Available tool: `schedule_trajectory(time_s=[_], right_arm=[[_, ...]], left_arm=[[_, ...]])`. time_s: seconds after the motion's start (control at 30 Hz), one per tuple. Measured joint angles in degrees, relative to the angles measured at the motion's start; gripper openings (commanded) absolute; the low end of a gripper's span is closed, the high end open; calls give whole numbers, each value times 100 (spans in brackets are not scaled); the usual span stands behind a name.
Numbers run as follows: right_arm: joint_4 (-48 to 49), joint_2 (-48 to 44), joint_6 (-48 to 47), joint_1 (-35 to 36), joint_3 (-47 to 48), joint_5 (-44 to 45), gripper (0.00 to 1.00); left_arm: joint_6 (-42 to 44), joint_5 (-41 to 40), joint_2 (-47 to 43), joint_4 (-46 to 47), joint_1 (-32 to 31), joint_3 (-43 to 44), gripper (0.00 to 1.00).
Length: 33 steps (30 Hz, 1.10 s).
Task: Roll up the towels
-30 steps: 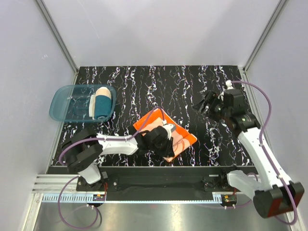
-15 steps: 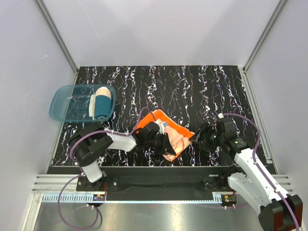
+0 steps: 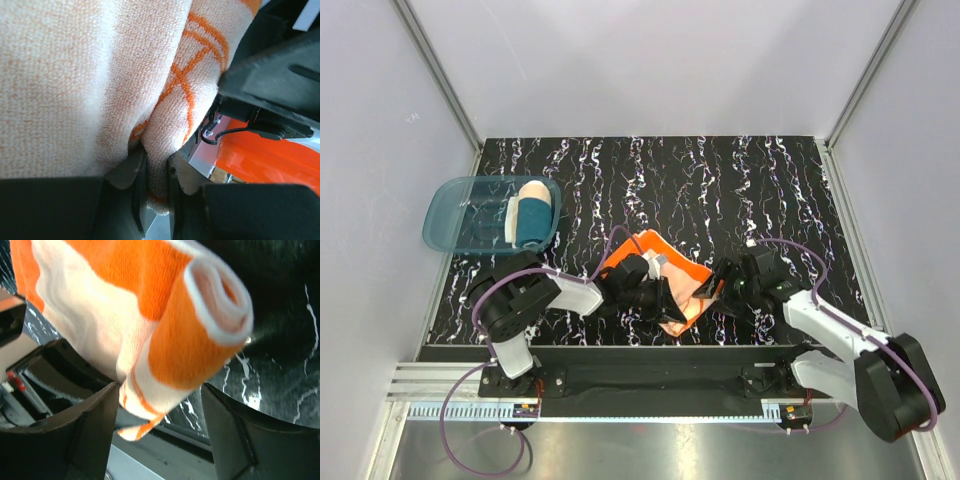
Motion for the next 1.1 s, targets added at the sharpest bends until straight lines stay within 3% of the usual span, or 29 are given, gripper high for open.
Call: schedule_trajectory(time_s=[0.13,0.3,0.4,0.47,0.53,0.63,0.8,1.1], right_arm=[[446,474,59,22,-20,59,57],[761,896,68,44,-22,101,33],[796,962,63,76,-4,101,25],[691,968,24,96,70,107,23],[511,970,-46,118,188,136,21],[210,975,-192,125,409,155,19],[-151,1097,-457,125,739,190,16],[-721,1539,-920,131,1309,188,13]], left_arm=[[-114,74,28,197,11,-98,5],[-114,76,28,236,20,-114,6],[-31,66,28,153,22,-111,12],[87,42,4,2,22,-79,20],[278,-20,-68,-258,20,7,37],[662,-249,-284,-848,0,155,52],[1379,-916,-713,-2074,-164,520,65],[2455,-2566,-857,-4061,-1060,1567,74]])
